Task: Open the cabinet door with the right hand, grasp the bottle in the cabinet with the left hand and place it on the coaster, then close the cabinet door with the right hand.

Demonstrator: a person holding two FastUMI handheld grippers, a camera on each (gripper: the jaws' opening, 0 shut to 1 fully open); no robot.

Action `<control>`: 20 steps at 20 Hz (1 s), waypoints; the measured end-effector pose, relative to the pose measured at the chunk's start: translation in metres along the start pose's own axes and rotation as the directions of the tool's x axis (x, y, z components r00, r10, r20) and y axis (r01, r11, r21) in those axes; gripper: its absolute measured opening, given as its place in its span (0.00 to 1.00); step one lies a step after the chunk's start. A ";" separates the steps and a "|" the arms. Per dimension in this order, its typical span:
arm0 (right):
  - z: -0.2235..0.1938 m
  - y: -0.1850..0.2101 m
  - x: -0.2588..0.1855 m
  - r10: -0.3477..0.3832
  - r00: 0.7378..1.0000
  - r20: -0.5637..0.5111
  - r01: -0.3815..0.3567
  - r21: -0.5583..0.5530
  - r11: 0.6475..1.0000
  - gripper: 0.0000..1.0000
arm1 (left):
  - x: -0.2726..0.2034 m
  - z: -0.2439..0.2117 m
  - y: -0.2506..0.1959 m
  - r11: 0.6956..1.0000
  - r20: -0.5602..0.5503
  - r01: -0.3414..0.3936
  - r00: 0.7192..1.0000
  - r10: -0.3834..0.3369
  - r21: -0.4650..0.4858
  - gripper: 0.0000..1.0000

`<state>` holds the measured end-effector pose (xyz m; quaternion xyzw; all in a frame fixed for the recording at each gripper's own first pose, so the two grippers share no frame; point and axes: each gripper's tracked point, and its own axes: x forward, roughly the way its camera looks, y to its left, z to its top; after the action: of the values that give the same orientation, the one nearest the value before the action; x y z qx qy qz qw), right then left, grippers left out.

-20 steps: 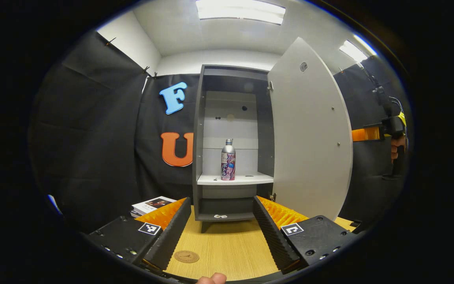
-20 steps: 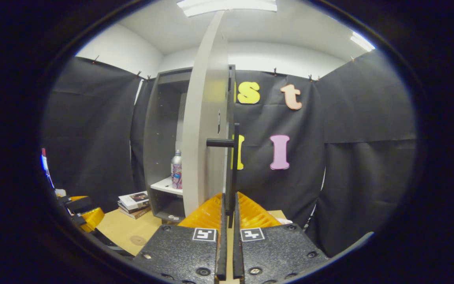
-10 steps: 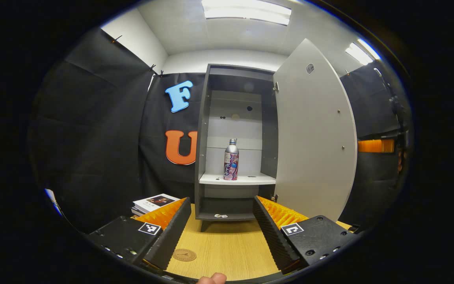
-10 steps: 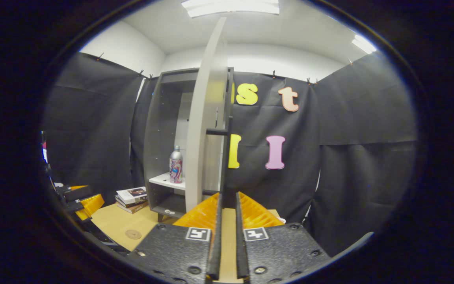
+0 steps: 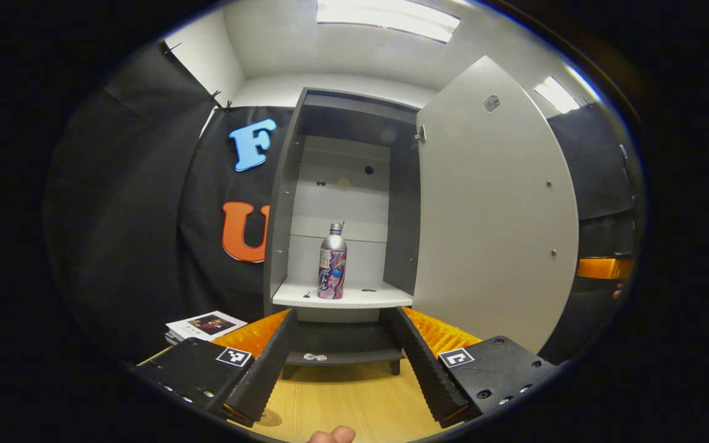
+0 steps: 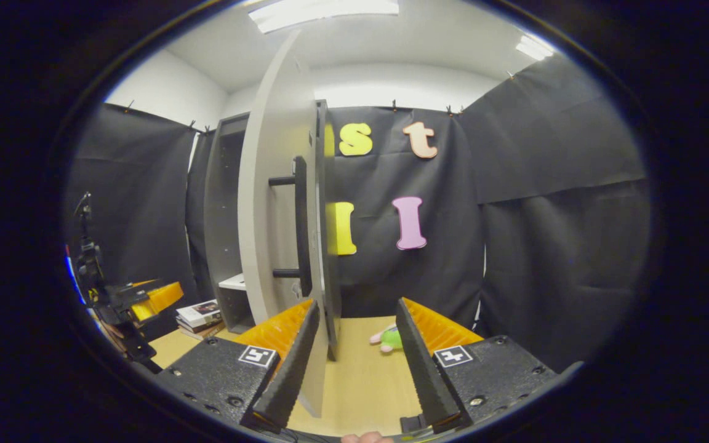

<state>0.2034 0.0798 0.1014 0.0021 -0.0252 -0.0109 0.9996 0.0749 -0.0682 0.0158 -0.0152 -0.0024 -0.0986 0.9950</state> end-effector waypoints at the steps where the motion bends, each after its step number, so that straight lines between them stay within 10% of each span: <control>1: 0.000 0.000 -0.001 0.002 1.000 0.002 -0.002 -0.005 1.000 0.80 | 0.018 0.002 0.003 1.000 -0.003 0.002 1.000 -0.002 0.017 0.95; 20: 0.003 -0.047 -0.010 -0.155 0.987 -0.031 0.156 0.008 0.988 0.80 | 0.262 -0.021 0.047 0.990 0.019 -0.104 0.995 0.102 0.096 0.95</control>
<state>0.1919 0.0334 0.1036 0.0093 -0.0100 -0.0887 0.9960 0.3410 -0.0746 -0.0047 0.0321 -0.0134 -0.0466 0.9983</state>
